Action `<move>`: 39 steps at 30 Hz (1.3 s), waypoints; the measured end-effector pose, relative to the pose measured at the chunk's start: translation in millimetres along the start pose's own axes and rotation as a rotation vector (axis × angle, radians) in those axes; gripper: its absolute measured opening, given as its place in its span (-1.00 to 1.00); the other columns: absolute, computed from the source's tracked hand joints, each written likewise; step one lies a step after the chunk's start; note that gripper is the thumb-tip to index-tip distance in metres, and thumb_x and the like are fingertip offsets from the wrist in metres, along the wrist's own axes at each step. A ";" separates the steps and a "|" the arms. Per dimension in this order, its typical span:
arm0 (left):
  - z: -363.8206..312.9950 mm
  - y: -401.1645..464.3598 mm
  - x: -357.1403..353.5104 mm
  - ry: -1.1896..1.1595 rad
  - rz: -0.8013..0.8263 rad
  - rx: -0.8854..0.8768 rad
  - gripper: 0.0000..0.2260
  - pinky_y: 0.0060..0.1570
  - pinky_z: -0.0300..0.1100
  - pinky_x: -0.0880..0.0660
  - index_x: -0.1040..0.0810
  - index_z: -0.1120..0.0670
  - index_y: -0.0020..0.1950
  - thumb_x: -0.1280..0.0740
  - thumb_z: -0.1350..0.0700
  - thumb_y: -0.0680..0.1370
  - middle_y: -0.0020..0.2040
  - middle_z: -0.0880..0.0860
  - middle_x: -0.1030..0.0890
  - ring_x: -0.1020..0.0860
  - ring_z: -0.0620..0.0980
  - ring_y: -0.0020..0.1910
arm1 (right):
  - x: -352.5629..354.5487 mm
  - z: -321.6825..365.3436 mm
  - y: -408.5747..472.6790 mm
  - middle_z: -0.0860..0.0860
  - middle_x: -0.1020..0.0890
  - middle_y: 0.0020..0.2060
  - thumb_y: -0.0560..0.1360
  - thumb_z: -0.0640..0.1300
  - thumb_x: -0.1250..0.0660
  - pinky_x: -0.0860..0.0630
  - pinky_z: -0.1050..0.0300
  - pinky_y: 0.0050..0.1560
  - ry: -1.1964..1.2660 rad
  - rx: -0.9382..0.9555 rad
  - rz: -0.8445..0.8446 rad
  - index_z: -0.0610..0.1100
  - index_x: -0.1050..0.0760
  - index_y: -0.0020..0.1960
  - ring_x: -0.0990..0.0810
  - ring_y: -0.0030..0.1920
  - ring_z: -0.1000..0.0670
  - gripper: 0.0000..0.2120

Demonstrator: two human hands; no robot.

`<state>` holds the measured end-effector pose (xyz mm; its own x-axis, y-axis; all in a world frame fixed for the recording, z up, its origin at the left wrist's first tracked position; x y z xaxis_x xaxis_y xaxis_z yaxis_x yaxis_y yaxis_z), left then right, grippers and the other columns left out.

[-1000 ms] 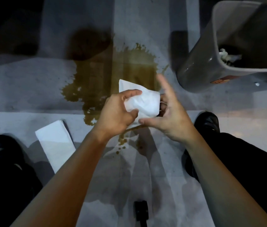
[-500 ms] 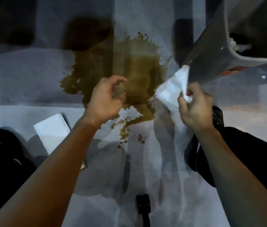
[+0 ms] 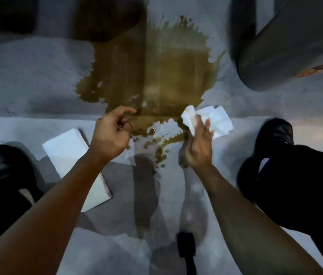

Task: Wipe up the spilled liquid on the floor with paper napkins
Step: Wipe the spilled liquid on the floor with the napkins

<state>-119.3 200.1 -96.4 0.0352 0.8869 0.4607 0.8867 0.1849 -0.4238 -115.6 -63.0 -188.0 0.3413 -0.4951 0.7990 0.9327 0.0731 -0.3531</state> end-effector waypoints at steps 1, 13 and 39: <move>4.9 -0.1 3.2 -0.005 0.003 0.001 -0.67 -0.18 -0.51 -0.52 -0.60 -0.10 0.19 -0.29 0.32 0.61 -0.01 0.20 -0.67 -0.66 0.11 -0.03 | -6.4 14.8 5.7 -0.19 -0.11 0.63 0.66 -0.04 -0.01 0.17 -0.38 0.57 -0.053 0.020 0.025 -0.18 -0.05 0.64 0.10 0.63 -0.30 -0.42; 22.6 -7.9 6.3 -0.088 -0.015 0.068 -0.72 0.07 0.02 -0.64 -0.59 -0.05 0.24 -0.34 0.22 0.58 -0.04 0.15 -0.69 -0.69 0.14 -0.06 | -7.7 10.1 8.9 -0.20 0.03 0.65 0.67 -0.02 -0.03 0.19 -0.16 0.62 -0.433 0.257 0.189 -0.28 -0.01 0.64 0.20 0.62 -0.32 -0.38; 26.8 -15.2 8.7 -0.194 -0.008 0.218 -0.71 0.12 -0.01 -0.65 -0.60 -0.10 0.17 -0.29 0.27 0.62 -0.12 0.03 -0.71 -0.71 0.03 -0.10 | -5.5 -13.3 -48.6 -0.11 -0.56 -0.02 0.44 -0.13 -0.39 -0.50 -0.09 -0.10 -0.281 0.297 0.004 -0.06 -0.66 0.11 -0.52 -0.01 -0.26 -0.76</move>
<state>-144.8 216.4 -106.9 -0.0795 0.9455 0.3158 0.7656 0.2608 -0.5881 -164.4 -75.4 -181.7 0.3251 -0.2411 0.9144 0.9103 0.3420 -0.2334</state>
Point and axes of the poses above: each hand's wrist, its own y-axis towards the middle knuckle, its own x-axis out of the back of the hand, z = x × y, the point moved 2 cm from there along y, towards the middle knuckle
